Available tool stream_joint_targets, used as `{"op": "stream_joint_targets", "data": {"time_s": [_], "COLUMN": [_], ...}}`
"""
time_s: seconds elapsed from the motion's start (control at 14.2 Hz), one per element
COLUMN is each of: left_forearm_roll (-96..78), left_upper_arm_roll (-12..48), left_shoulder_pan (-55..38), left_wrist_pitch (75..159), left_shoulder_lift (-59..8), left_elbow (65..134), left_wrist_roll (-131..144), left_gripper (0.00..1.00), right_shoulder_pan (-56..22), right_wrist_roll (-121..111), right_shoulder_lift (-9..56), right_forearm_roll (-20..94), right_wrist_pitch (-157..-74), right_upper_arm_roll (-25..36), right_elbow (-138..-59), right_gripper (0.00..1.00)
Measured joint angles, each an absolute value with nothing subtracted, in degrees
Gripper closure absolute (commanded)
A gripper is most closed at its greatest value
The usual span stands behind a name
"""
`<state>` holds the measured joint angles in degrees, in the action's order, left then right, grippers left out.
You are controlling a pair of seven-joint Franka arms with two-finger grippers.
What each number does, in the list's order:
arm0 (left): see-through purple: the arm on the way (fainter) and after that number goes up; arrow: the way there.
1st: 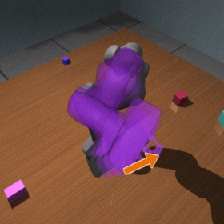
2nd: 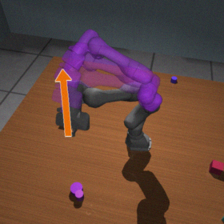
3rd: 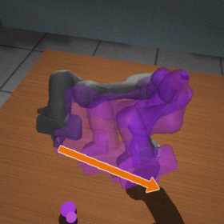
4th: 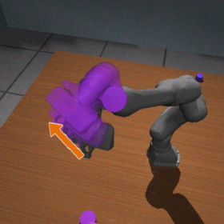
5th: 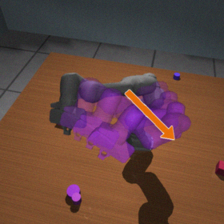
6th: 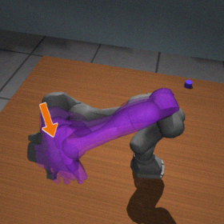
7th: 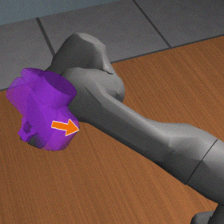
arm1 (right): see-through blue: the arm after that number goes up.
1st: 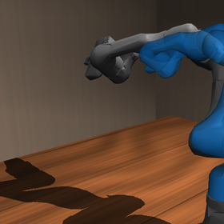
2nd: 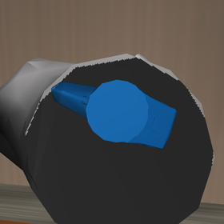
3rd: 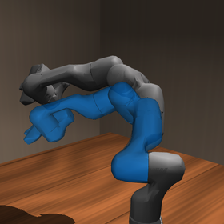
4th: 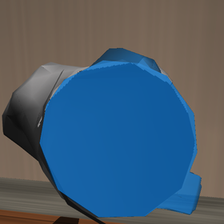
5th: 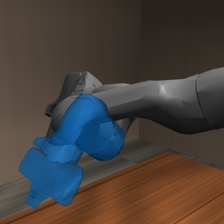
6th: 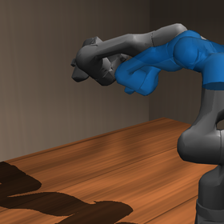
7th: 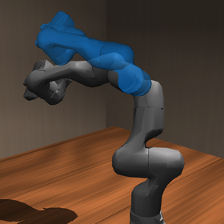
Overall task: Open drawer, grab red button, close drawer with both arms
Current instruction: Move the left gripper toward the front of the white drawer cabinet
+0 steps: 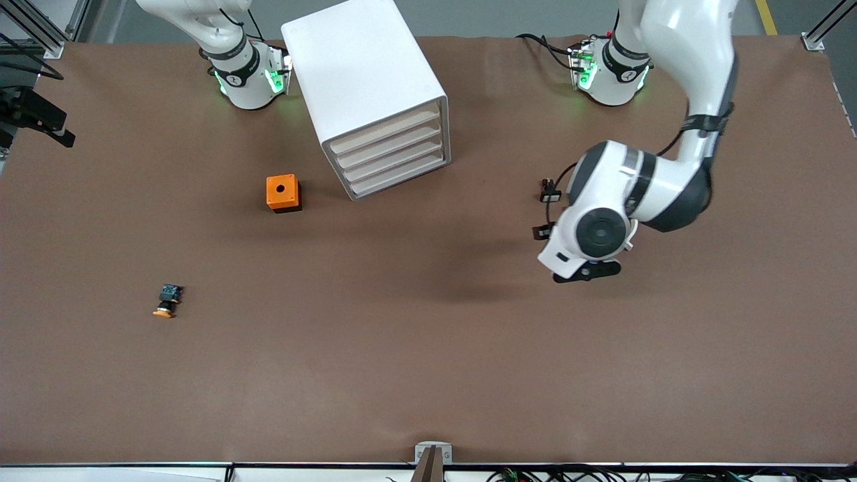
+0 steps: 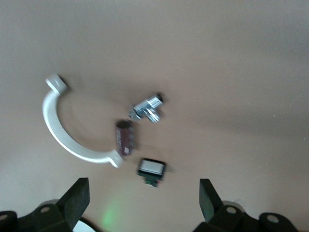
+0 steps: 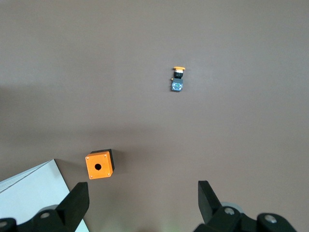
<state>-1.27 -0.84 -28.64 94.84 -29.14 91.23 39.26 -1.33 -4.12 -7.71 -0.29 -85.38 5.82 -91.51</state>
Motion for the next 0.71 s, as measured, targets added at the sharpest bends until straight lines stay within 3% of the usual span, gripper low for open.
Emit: {"op": "stream_joint_targets", "data": {"time_s": [0.49,0.71], "left_forearm_roll": [-14.6,-21.6], "left_upper_arm_roll": [-0.5,-0.5], "left_shoulder_pan": [-38.3,-38.4], "left_wrist_pitch": [92.4,91.6], "left_shoulder_lift": [-37.8,-40.6], "left_elbow": [83.7,81.8], "left_wrist_roll": [73.9,82.8], "left_gripper": [0.00,0.00], "right_shoulder_pan": [-1.3,-1.3], "right_wrist_roll": [-4.1,-4.1], "right_shoulder_lift": [-6.4,-1.9], "right_forearm_roll": [-0.3,-0.3], "right_wrist_pitch": [-85.1,-85.1], "right_upper_arm_roll": [6.1,5.9], "right_elbow": [-90.6,-90.8], "right_gripper": [0.00,0.00]}}
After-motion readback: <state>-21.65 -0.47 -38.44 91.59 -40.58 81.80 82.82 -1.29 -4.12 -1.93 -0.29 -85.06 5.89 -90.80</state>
